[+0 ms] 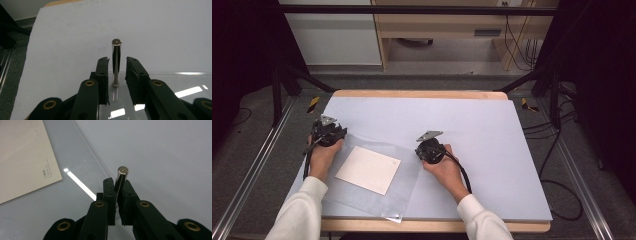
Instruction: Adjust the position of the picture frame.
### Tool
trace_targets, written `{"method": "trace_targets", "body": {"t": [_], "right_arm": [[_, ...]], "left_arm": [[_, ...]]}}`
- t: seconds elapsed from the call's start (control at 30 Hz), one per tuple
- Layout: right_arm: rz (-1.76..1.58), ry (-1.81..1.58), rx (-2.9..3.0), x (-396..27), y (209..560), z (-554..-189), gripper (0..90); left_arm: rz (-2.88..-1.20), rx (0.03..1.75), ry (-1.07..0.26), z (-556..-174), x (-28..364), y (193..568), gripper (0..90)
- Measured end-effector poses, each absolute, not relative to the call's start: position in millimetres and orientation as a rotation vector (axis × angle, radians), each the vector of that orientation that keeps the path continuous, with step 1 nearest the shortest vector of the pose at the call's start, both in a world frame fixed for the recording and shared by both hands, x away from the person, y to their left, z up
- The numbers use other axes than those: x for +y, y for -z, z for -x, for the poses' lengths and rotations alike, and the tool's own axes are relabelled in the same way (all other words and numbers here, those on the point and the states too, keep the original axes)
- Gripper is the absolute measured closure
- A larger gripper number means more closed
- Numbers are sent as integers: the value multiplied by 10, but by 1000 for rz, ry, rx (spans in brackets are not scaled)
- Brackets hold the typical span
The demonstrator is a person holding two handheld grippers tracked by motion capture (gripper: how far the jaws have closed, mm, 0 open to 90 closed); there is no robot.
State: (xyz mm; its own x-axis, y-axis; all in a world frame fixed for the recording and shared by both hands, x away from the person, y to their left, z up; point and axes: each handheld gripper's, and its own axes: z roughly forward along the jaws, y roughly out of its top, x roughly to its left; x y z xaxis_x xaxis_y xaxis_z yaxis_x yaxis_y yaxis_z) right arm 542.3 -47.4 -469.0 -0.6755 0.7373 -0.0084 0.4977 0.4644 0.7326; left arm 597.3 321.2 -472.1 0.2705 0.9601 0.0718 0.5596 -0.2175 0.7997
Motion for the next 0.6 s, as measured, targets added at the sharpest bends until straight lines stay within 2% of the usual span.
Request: {"method": "trace_targets", "body": {"t": [0.17, 0.6], "right_arm": [[-1045, -1039, 2393, -476, 4689, -5425, 851], [-1063, -1042, 2389, -472, 4687, -5429, 849]], "left_arm": [[-1875, 1363, -764, -5988, 3232, 4733, 829], [-1885, 1377, -731, -6000, 3246, 4705, 843]]}}
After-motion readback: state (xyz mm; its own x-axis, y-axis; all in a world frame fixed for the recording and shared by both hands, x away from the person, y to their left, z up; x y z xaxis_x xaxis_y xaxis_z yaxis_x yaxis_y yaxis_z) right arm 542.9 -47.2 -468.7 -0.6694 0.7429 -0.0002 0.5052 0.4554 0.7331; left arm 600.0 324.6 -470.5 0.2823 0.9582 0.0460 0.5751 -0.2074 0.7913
